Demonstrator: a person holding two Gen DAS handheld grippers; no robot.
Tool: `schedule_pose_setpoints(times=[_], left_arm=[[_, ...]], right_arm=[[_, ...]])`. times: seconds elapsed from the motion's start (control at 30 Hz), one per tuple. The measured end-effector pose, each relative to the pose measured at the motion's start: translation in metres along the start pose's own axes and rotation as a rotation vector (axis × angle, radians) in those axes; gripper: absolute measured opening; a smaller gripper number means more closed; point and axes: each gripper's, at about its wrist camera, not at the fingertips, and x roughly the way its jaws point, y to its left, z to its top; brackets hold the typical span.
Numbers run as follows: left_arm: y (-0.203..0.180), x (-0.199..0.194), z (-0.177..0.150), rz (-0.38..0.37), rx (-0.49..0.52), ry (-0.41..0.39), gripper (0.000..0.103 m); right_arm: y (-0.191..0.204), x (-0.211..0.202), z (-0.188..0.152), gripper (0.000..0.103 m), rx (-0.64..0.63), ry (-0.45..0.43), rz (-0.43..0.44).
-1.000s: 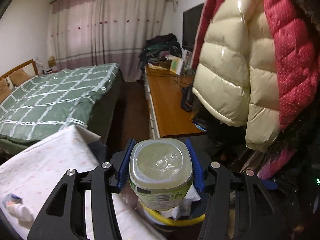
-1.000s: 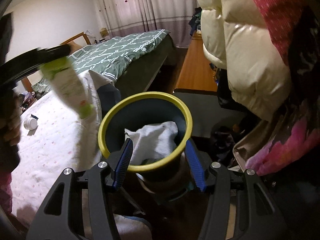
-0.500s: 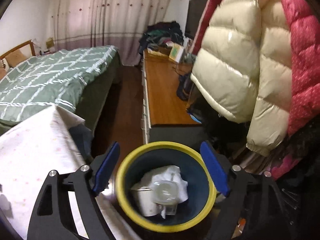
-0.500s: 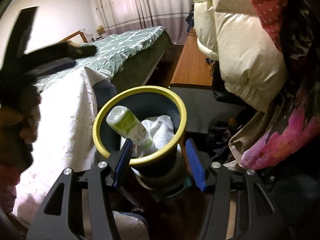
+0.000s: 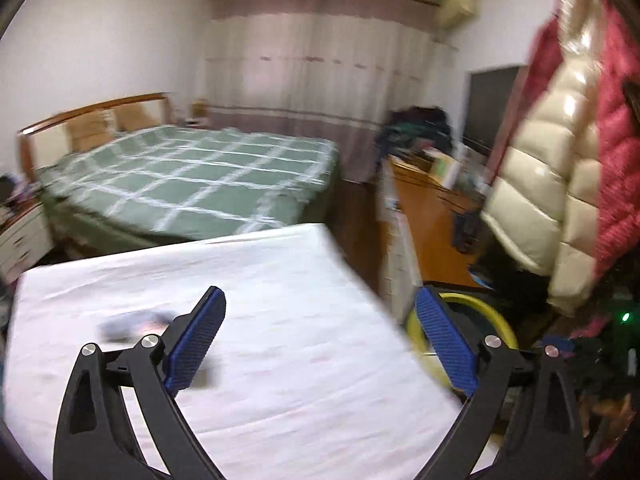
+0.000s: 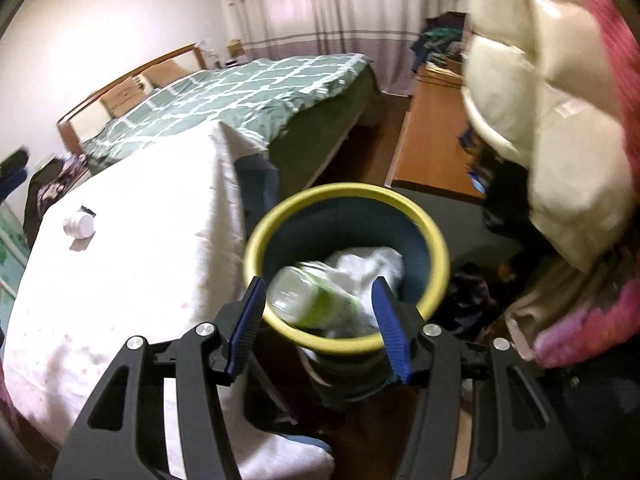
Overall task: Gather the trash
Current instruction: 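Move the right gripper to the white-blue tube and grasp it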
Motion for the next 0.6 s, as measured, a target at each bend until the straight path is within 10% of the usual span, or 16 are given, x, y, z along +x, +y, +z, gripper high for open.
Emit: schedule_pose_setpoints(times=[0.33, 0.6], left_arm=[[0.18, -0.044, -0.069, 0.352, -0.085, 0.02, 0.096], [0.233, -0.037, -0.105, 0.425, -0.11, 0.044, 0.096]], right_arm=[[0.132, 0.048, 0.056, 0.053, -0.179, 0.04, 0.166], [0.282, 0.086, 0.104, 0.053, -0.382, 0.119, 0.398]])
